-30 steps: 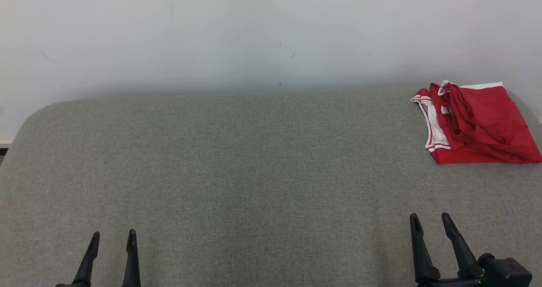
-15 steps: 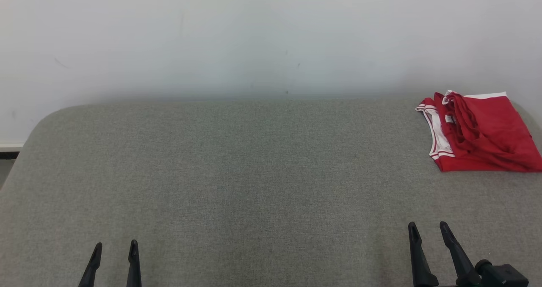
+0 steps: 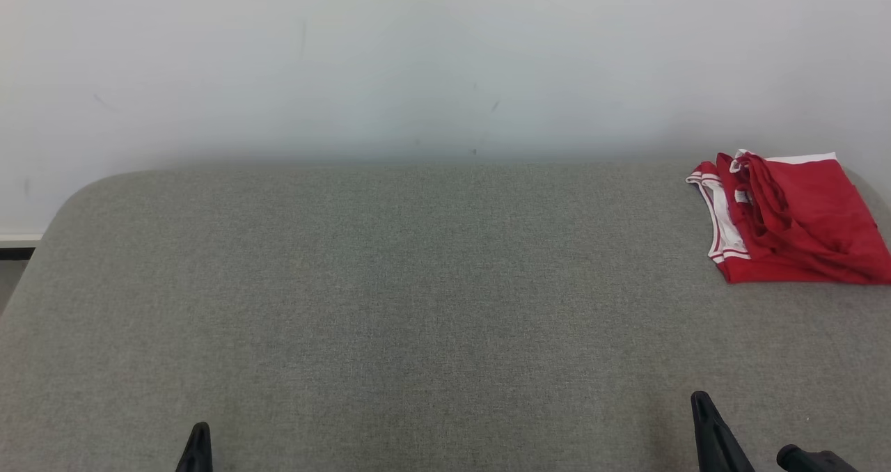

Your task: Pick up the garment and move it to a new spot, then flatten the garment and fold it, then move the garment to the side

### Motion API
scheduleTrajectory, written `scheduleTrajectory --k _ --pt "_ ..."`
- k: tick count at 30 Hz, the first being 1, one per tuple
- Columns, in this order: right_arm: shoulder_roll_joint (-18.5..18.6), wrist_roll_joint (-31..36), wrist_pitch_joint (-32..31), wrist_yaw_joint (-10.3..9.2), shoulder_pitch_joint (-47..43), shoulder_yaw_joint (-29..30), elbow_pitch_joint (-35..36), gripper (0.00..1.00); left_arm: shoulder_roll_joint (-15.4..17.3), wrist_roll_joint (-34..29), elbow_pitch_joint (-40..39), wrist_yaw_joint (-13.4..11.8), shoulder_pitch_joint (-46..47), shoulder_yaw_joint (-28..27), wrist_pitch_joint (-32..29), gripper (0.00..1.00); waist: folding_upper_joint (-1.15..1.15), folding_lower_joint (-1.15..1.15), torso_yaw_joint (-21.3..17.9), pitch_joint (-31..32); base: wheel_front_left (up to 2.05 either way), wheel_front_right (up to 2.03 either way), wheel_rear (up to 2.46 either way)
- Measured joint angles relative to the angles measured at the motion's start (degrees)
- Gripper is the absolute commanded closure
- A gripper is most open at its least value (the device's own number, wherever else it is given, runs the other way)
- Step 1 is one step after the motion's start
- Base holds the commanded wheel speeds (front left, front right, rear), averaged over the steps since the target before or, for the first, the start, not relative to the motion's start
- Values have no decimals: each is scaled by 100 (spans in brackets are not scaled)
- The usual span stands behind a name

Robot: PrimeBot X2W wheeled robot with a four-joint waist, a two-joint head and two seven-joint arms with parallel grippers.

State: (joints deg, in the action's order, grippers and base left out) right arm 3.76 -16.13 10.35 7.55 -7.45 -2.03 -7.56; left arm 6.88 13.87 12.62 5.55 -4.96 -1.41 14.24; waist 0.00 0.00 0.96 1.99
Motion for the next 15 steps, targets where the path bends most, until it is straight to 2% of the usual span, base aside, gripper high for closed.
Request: scheduleTrajectory --k 15 --pt "11 -1663 -287 0 199 85 -129 100 -77 1608 30 35 142 -93 -427 100 0 1 -13 -29 0 0 0"
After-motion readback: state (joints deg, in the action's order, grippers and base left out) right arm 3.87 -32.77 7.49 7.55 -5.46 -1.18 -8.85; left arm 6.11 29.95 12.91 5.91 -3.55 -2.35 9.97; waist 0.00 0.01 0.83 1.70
